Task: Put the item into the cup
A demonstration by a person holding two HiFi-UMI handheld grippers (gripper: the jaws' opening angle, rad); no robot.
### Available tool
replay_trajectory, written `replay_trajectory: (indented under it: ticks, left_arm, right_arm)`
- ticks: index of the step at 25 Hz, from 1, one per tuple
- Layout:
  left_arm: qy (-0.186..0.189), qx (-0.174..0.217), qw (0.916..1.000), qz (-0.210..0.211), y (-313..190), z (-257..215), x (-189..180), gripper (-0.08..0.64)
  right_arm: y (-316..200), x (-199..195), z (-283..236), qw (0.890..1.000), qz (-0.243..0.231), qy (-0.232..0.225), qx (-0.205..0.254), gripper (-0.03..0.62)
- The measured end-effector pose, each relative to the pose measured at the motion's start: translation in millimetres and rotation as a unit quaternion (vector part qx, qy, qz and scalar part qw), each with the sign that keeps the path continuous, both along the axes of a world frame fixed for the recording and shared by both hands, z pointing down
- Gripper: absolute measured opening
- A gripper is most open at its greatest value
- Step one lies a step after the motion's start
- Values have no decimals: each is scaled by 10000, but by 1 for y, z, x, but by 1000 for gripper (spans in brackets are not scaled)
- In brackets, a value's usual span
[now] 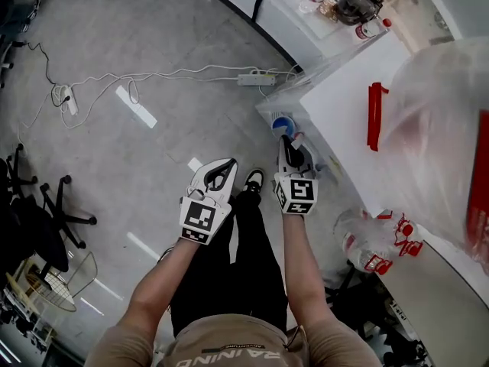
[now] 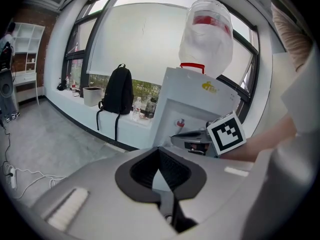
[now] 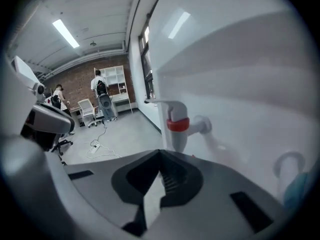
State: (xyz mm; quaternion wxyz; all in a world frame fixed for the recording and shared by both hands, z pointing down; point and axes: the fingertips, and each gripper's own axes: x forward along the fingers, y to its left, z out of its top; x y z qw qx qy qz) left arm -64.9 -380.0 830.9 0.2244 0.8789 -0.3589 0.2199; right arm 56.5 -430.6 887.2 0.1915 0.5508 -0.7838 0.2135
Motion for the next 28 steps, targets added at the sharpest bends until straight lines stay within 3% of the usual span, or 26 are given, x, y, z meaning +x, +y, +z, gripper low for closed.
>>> replay_trajectory:
  ticks: [8, 24, 28]
  left_arm:
    - [23, -45, 10000, -6, -5, 7, -1, 7]
    - [105, -177, 9998, -20, 7, 12, 3, 8]
    - [105, -180, 9998, -44, 10, 11, 1, 8]
  right_arm:
    - [-6, 12, 20, 9992, 355, 190, -63, 11]
    - [-12, 13, 45, 9984, 374, 377, -173, 12]
    - [-7, 9, 39, 9969, 347, 708, -61, 12]
